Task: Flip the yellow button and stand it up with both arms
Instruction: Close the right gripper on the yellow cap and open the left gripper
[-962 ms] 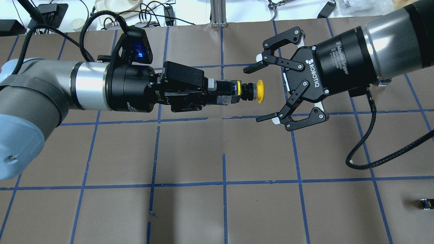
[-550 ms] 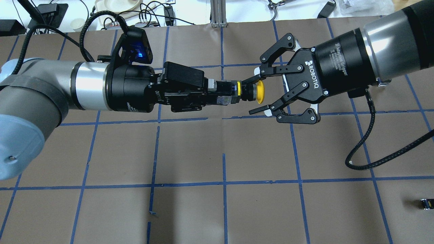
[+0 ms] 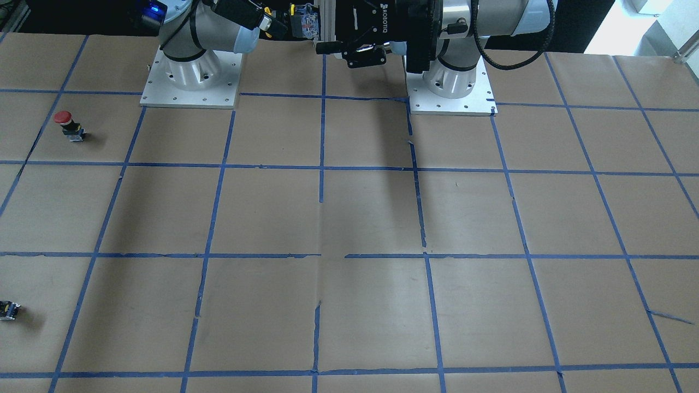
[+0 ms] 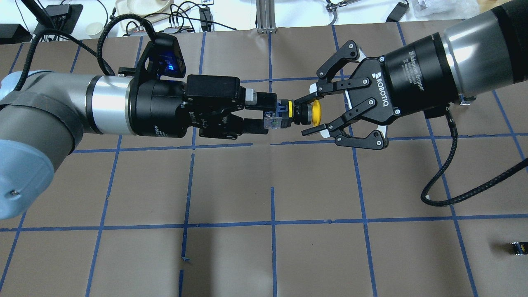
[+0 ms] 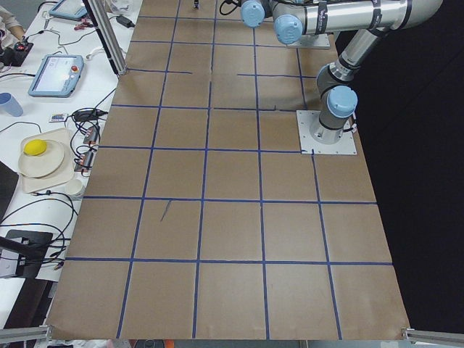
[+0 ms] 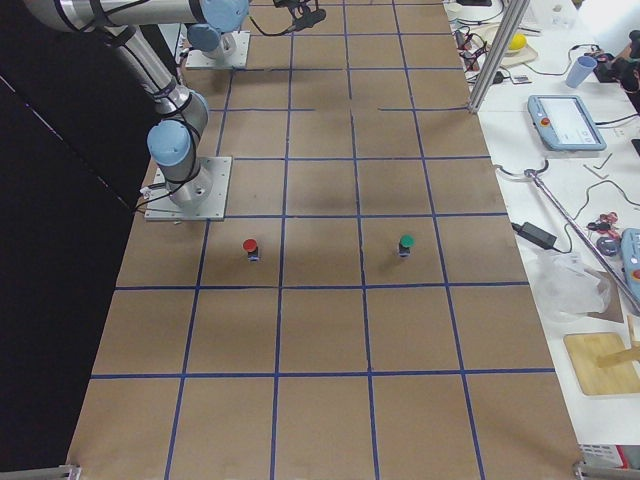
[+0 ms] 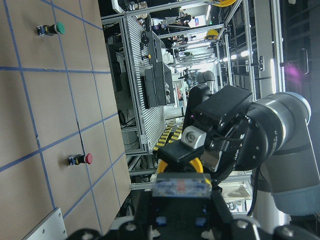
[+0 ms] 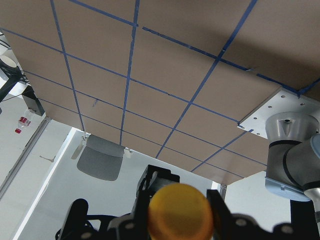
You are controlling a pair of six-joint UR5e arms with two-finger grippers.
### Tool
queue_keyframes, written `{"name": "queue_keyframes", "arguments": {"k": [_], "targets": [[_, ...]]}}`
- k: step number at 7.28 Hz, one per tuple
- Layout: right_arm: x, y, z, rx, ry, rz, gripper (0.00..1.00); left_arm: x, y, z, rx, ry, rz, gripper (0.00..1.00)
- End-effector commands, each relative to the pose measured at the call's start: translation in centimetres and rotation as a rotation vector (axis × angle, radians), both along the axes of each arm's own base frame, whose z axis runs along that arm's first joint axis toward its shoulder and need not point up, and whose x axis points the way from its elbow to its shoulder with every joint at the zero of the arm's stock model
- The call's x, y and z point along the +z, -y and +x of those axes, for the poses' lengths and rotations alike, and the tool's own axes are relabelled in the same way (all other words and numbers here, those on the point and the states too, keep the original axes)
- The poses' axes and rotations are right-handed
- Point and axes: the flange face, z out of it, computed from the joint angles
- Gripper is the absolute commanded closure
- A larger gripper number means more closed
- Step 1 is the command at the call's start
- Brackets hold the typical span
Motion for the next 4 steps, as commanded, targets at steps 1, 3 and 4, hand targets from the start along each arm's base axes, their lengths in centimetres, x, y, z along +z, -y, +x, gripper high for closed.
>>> {"name": "queue_keyframes", "arguments": {"k": [1, 3, 4], "targets": [[-0.2, 0.6, -0.7, -0.01, -0.014, -0.014, 0.62, -0.1, 0.0, 0.0, 0.0, 0.001, 0.003, 0.0], [-1.7, 1.6, -2.7, 0.096, -0.191, -0.151, 0.63, -0.7, 0.5, 1.0, -0.004, 0.06, 0.01, 0.0], [-3.2, 2.8, -4.9, 0.177, -0.275, -0.213, 0.66, -1.2, 0.8, 2.1, -0.031, 0.174, 0.001, 0.0]]}}
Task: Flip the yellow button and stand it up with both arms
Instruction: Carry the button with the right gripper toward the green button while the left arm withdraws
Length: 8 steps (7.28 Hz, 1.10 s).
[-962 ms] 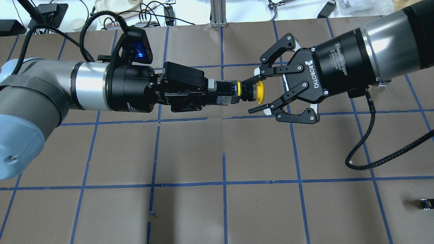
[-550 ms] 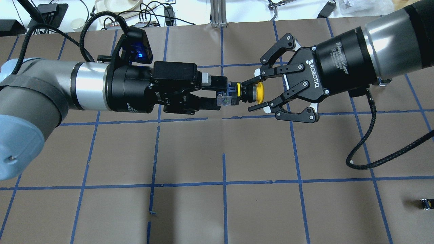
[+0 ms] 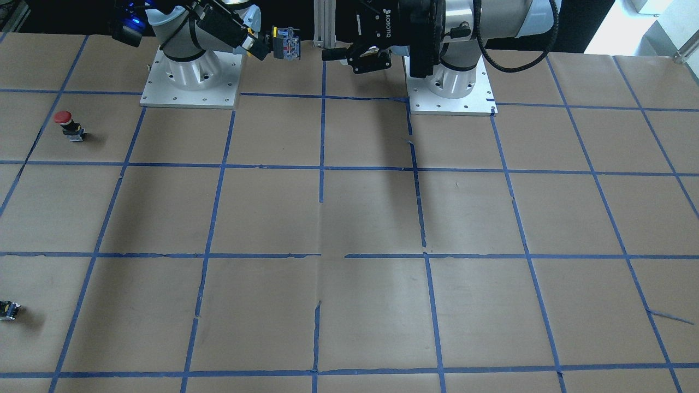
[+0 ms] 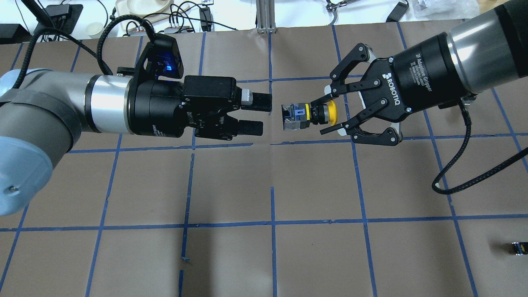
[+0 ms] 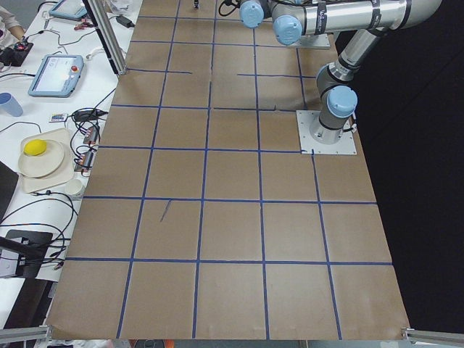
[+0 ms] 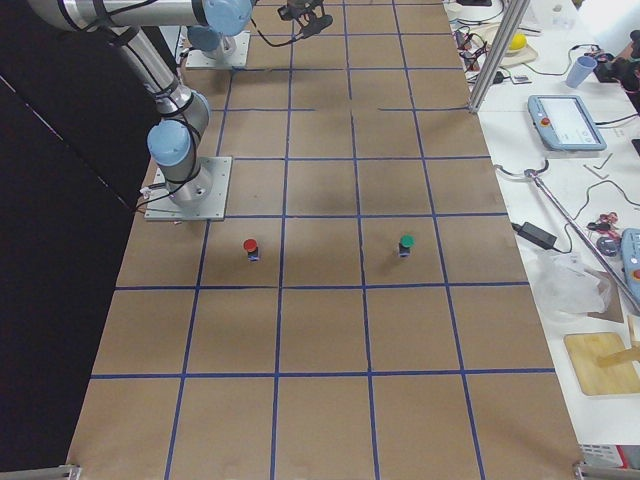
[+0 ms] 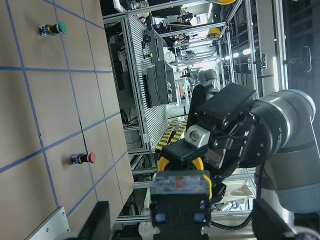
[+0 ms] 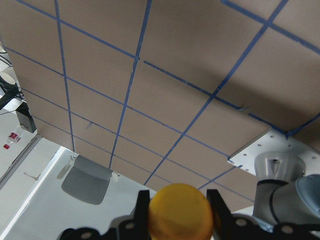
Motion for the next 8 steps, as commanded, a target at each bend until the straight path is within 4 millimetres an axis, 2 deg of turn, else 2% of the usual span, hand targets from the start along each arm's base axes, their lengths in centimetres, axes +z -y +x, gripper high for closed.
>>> {"name": "queue_keyframes", "arguments": {"k": [1, 2, 3, 4, 5, 6, 7, 8], "targets": [[-2.5, 2.4, -5.1, 0.159, -0.156, -0.149, 0.66, -2.1, 1.7, 3.8, -0.005, 0.195, 0.014, 0.0], [-3.9, 3.6, -8.2, 0.303, -0.218, -0.257, 0.68, -4.2, 3.5, 6.4, 0.0, 0.29, 0.057, 0.0], [-5.7, 5.0, -10.9, 0.5, -0.316, -0.351, 0.7, -5.1, 5.8, 8.5, -0.019, 0.452, -0.026, 0.0], [-6.6, 6.1, -13.0, 0.712, -0.458, -0.45, 0.7, -4.9, 7.3, 10.1, -0.035, 0.652, -0.113, 0.0], [-6.7, 6.6, -14.2, 0.93, -0.549, -0.545, 0.74, -4.6, 8.2, 11.5, -0.055, 0.797, -0.137, 0.0], [-7.6, 7.5, -15.1, 1.049, -0.579, -0.601, 0.74, -3.3, 10.1, 12.6, -0.063, 0.89, -0.156, 0.0], [-9.7, 8.5, -17.2, 1.112, -0.588, -0.645, 0.74, 0.4, 11.5, 14.6, 0.0, 1.104, -0.13, 0.0], [-12.4, 9.2, -21.1, 1.192, -0.605, -0.706, 0.75, 2.6, 12.0, 15.2, 0.108, 1.206, -0.049, 0.0]]}}
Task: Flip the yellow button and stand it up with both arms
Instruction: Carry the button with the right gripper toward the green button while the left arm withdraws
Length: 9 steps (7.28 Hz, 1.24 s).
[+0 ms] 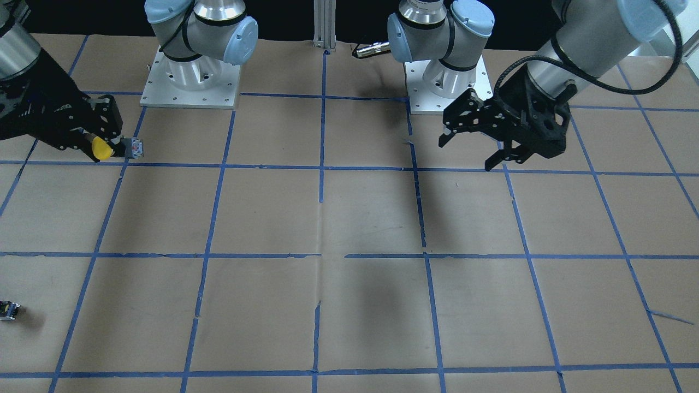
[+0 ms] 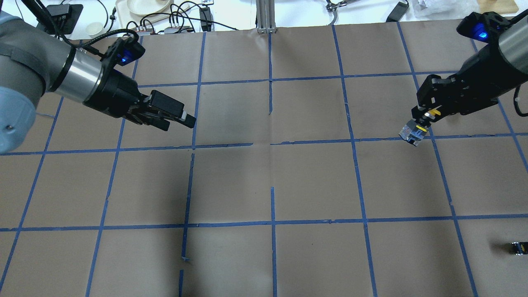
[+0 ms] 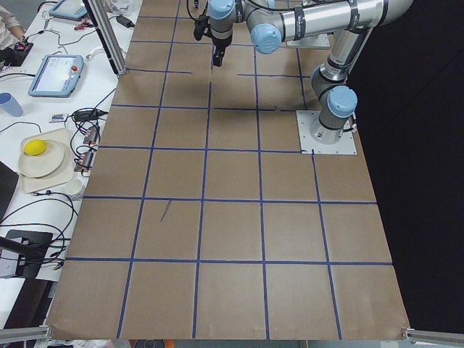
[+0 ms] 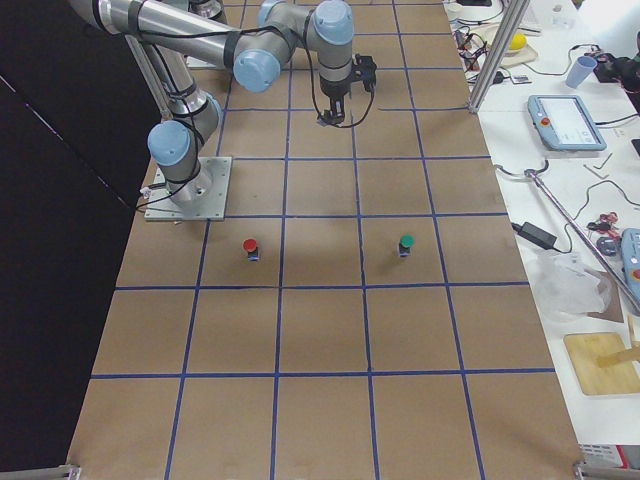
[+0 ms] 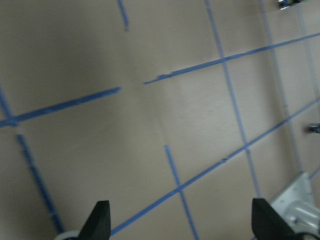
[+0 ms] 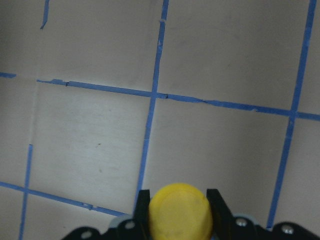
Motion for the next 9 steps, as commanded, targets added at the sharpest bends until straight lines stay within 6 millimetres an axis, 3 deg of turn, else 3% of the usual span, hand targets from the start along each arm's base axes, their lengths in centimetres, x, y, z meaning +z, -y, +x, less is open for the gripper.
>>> {"name": "queue_keyframes", "arguments": {"k": [1, 2, 3, 4, 6, 7, 9], "targets": [[-5.0, 1.1, -7.1, 0.203, -0.074, -0.115, 0.75, 2.9, 1.3, 0.8, 0.176, 0.156, 0.005, 0.0], [-7.6, 0.8, -9.5, 0.302, -0.099, -0.162, 0.76, 4.1, 1.1, -0.4, 0.261, 0.154, 0.002, 0.0], [-8.8, 0.2, -12.0, 0.409, -0.147, -0.215, 0.76, 5.5, 0.1, -2.9, 0.248, 0.168, -0.025, 0.0], [-9.4, -0.7, -13.8, 0.496, -0.139, -0.259, 0.79, 5.1, 0.1, -4.3, 0.235, 0.215, -0.022, 0.0], [-12.4, -3.2, -19.2, 0.701, -0.109, -0.383, 0.78, 6.1, -0.4, -5.1, 0.221, 0.222, -0.044, 0.0], [-13.9, -3.2, -20.9, 0.768, -0.081, -0.467, 0.78, 4.8, -0.4, -4.9, 0.221, 0.223, -0.018, 0.0], [-18.3, -3.6, -24.4, 0.914, -0.052, -0.551, 0.77, 5.0, -1.2, -4.4, 0.239, 0.24, -0.004, 0.0]]}}
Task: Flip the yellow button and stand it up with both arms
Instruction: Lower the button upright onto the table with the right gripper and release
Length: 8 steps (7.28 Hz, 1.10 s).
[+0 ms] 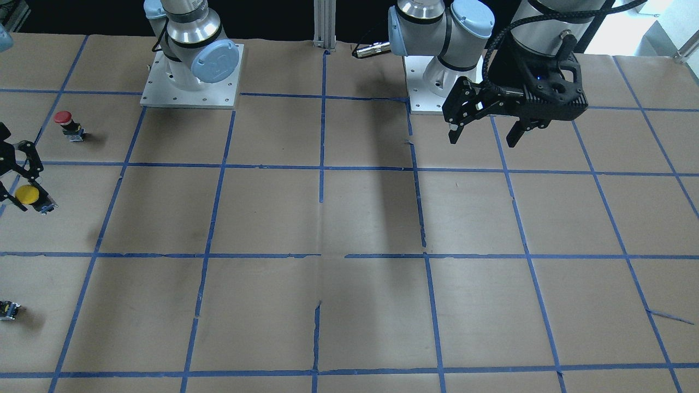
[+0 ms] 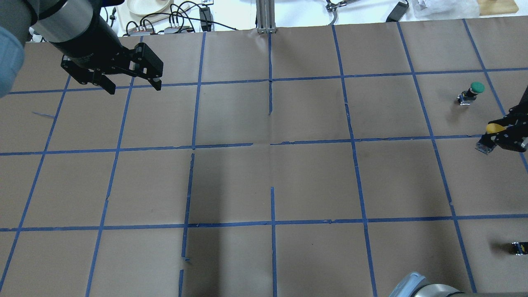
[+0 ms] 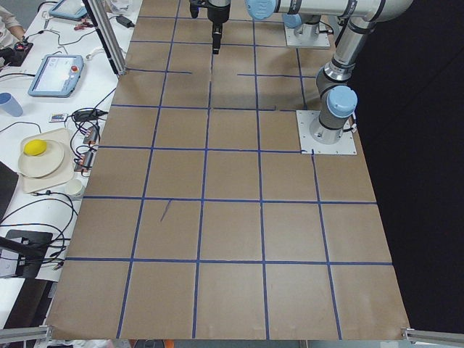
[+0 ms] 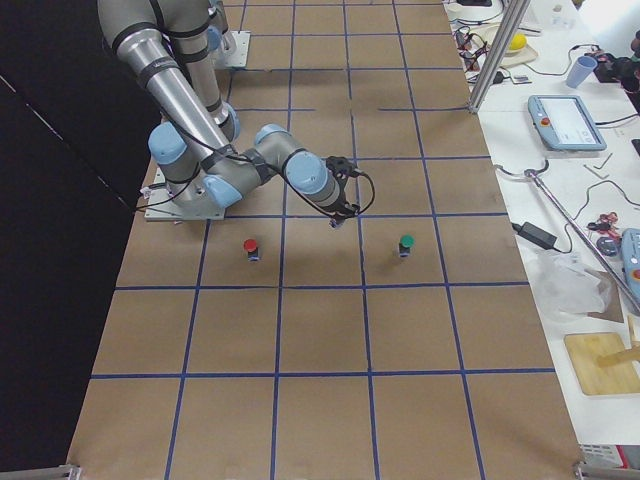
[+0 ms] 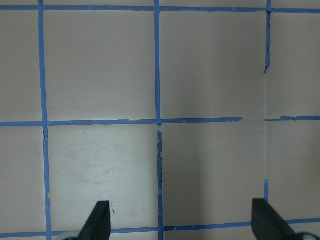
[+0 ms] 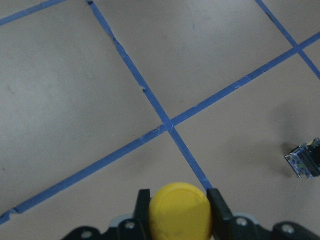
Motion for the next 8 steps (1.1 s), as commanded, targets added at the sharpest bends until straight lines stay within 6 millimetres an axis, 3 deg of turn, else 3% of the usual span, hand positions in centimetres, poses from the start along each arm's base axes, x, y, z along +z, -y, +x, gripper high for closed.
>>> {"name": "queue_keyframes", "arguments": {"k": [1, 2, 4, 6, 7, 8], "targets": [[-4.6, -0.6, -4.0, 0.143, 0.027, -0.066, 0.77, -0.3, -0.9, 0.3, 0.015, 0.012, 0.046, 0.0], [-5.4, -0.9, -5.1, 0.155, 0.033, -0.07, 0.77, -0.7, -1.2, 0.2, 0.031, 0.012, 0.068, 0.0], [-6.7, -1.0, -5.4, 0.253, 0.022, -0.098, 0.78, 0.4, -2.7, 0.2, 0.05, 0.018, 0.059, 0.0], [-6.8, -1.0, -5.6, 0.242, 0.038, -0.119, 0.74, -1.4, -3.9, 0.8, 0.038, 0.078, 0.205, 0.0], [-6.9, -1.0, -5.4, 0.242, 0.041, -0.119, 0.19, -1.3, -3.7, 0.8, 0.039, 0.081, 0.199, 0.0], [-6.5, -1.1, -5.4, 0.221, 0.044, -0.111, 0.01, -1.4, -3.6, 0.9, 0.037, 0.086, 0.201, 0.0]]}}
